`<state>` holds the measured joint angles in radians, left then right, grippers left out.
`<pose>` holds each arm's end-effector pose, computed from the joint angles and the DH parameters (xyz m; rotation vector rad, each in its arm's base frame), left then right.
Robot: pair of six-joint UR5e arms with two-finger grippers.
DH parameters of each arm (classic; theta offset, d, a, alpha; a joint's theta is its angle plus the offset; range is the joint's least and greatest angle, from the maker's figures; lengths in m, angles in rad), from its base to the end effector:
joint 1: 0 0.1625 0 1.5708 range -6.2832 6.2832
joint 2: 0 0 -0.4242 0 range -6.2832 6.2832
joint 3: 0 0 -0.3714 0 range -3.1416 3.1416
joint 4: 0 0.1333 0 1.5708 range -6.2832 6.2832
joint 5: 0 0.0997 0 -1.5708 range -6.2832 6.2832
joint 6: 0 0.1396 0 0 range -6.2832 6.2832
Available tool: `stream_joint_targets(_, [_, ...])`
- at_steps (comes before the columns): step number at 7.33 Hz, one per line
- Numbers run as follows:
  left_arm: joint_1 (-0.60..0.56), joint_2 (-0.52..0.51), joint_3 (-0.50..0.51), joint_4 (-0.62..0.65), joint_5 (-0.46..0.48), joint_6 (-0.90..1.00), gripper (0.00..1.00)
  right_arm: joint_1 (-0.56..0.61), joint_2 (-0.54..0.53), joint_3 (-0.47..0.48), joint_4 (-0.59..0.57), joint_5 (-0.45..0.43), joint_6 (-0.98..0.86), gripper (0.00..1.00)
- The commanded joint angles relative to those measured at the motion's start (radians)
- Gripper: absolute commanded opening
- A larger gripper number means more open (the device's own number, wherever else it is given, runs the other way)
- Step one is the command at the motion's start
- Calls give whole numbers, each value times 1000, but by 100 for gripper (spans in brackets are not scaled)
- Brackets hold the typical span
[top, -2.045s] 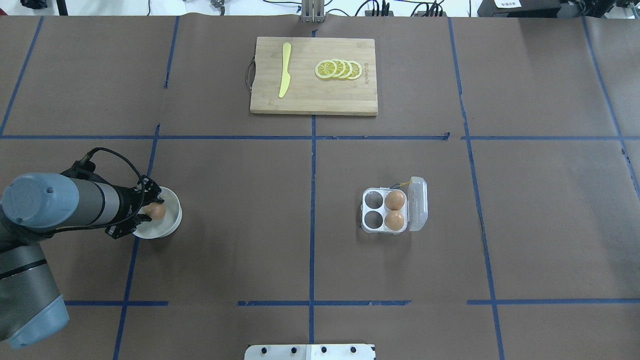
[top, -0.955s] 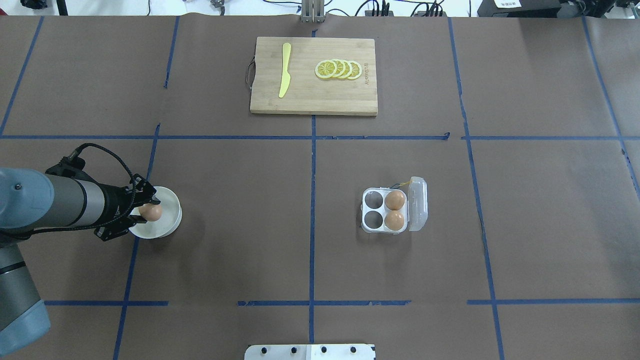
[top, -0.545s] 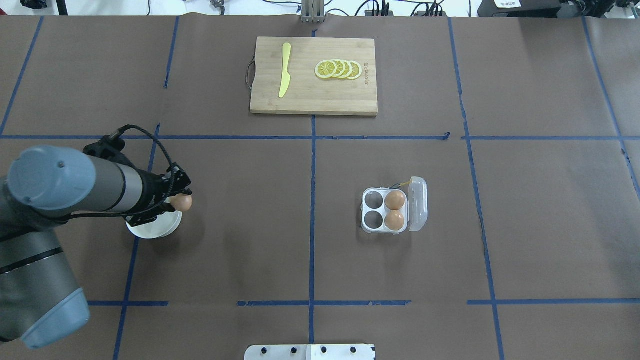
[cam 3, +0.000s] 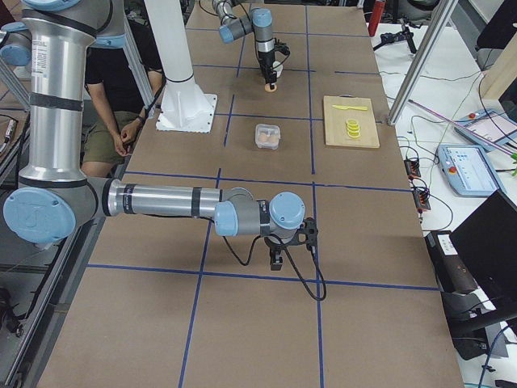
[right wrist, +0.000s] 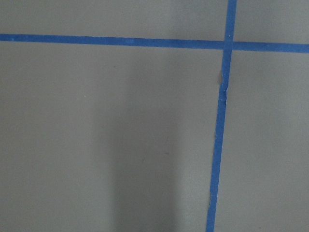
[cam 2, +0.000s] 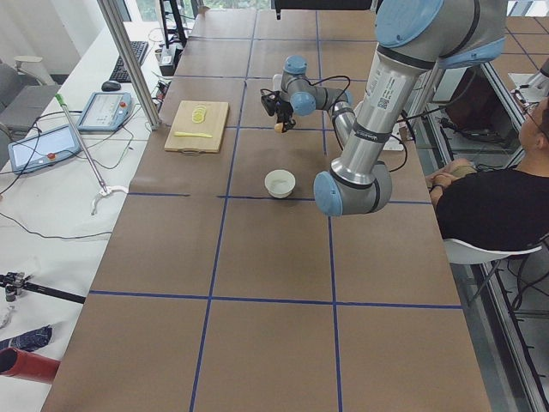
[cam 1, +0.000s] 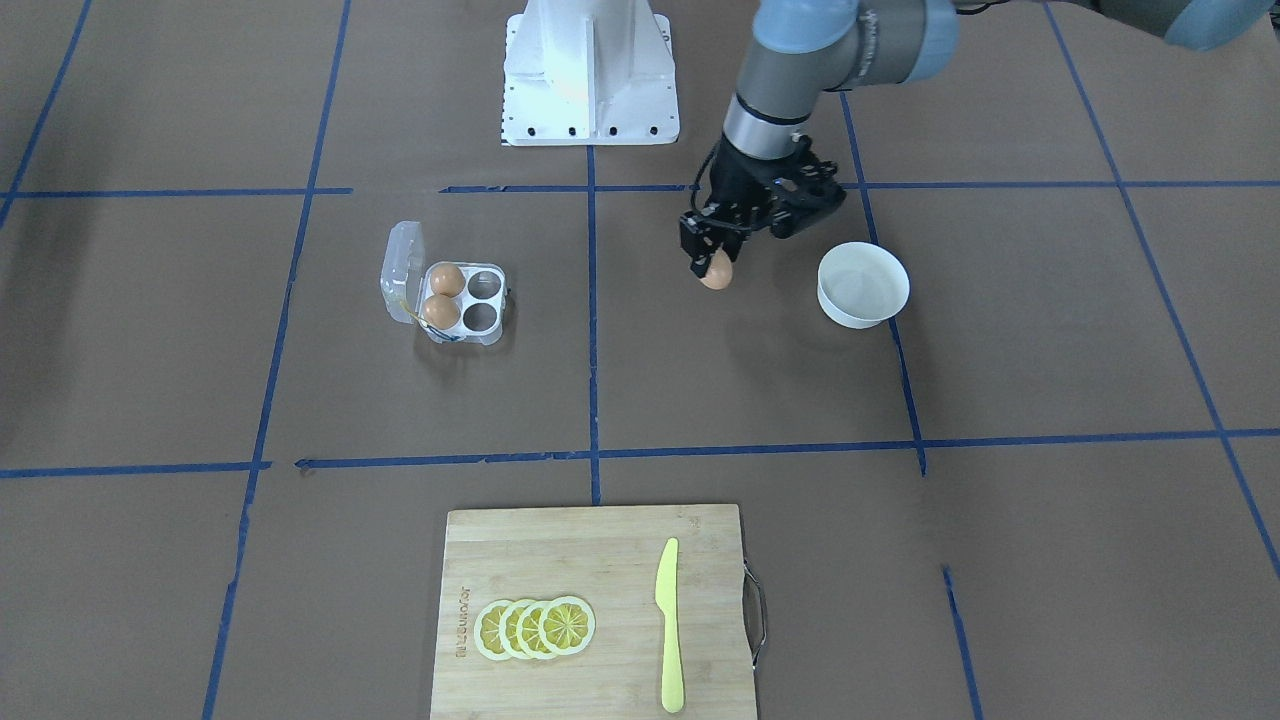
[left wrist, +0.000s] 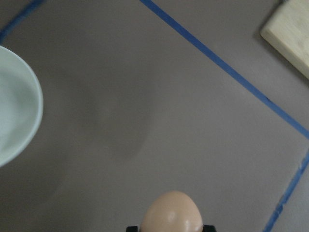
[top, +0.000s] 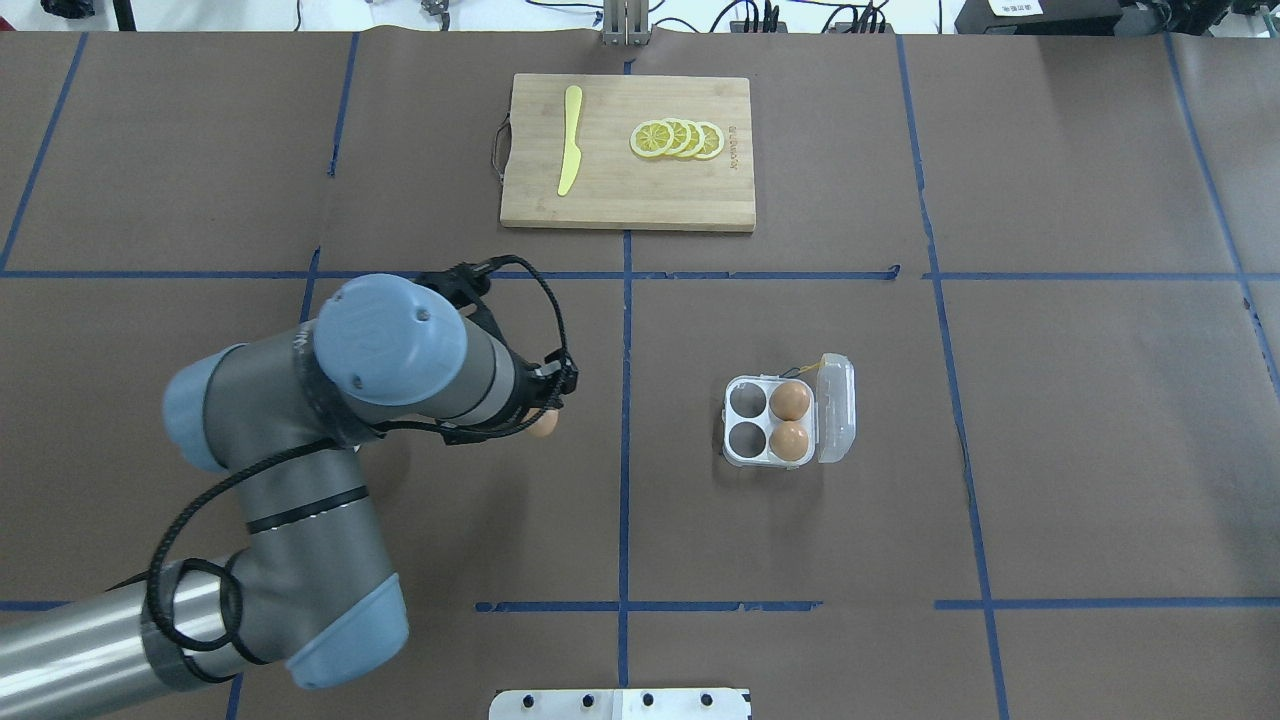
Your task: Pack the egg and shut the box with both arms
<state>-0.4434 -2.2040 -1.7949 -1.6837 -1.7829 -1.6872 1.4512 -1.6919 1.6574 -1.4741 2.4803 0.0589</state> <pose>0.5543 -0.3783 0.2185 -0.0355 0.9926 -0.4106 -0.0277 -0.4245 0.6758 -0.0234 -0.9110 -0.0847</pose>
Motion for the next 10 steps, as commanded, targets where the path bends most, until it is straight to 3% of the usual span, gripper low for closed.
stream_joint_targets(1, [18,-165,141,-68,-1,202,0,0,0,1,0,9,-1,100])
stream_joint_targets(3, [63,-248,328,-285,3,218,0,-2,0,1,0,9,-1,100])
stream_joint_targets(5, [83,-322,426,-312,8,219,0,-6,0,2,0,9,1,100])
stream_joint_targets(7, [89,-330,433,-320,8,221,2,-9,1,5,0,9,1,100])
stream_joint_targets(9, [89,-329,430,-318,10,257,52,-12,2,7,0,32,1,100])
stream_joint_targets(10, [88,-326,428,-318,10,259,62,-18,2,5,0,55,2,100])
